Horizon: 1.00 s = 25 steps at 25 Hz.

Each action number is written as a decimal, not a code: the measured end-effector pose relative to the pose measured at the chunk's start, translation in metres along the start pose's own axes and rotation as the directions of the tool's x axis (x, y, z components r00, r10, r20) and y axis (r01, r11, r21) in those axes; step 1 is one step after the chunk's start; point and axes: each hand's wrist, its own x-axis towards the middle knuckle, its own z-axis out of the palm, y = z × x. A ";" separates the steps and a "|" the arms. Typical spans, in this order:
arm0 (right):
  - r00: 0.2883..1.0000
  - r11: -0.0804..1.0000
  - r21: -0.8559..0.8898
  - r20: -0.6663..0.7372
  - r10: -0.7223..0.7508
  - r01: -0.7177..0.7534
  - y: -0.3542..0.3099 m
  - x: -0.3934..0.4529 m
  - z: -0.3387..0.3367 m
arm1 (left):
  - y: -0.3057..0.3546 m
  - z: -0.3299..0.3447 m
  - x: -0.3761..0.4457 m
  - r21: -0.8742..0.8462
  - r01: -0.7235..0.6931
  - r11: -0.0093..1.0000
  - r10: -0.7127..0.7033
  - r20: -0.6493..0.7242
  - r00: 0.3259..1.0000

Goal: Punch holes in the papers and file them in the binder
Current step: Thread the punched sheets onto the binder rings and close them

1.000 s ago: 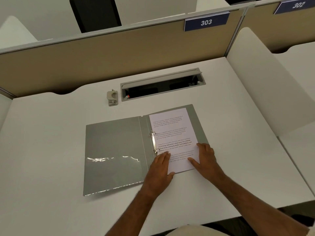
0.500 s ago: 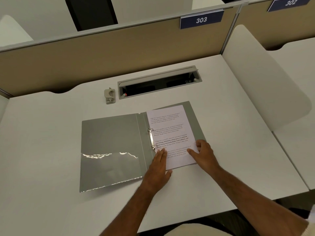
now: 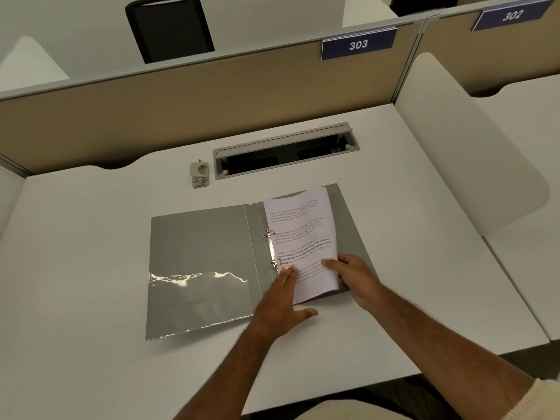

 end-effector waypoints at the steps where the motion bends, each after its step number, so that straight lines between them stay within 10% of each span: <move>1: 1.000 1.000 -0.014 -0.020 -0.018 0.018 -0.003 -0.003 0.001 | 0.003 -0.002 -0.001 -0.005 0.017 1.000 -0.017 0.009 1.000; 10: 0.927 0.721 -0.643 -0.043 -0.372 0.260 -0.029 -0.029 0.011 | 0.036 -0.029 -0.001 -0.263 0.178 0.948 -0.208 -0.088 0.974; 18: 0.872 0.545 -0.704 0.229 -0.432 0.455 -0.022 -0.029 0.034 | 0.051 -0.058 0.021 -0.823 0.178 0.540 -0.344 -0.023 0.939; 25: 0.871 0.500 -0.730 0.278 -0.405 0.466 -0.014 -0.033 0.051 | 0.038 -0.072 0.023 -0.855 0.205 0.476 -0.487 -0.062 0.871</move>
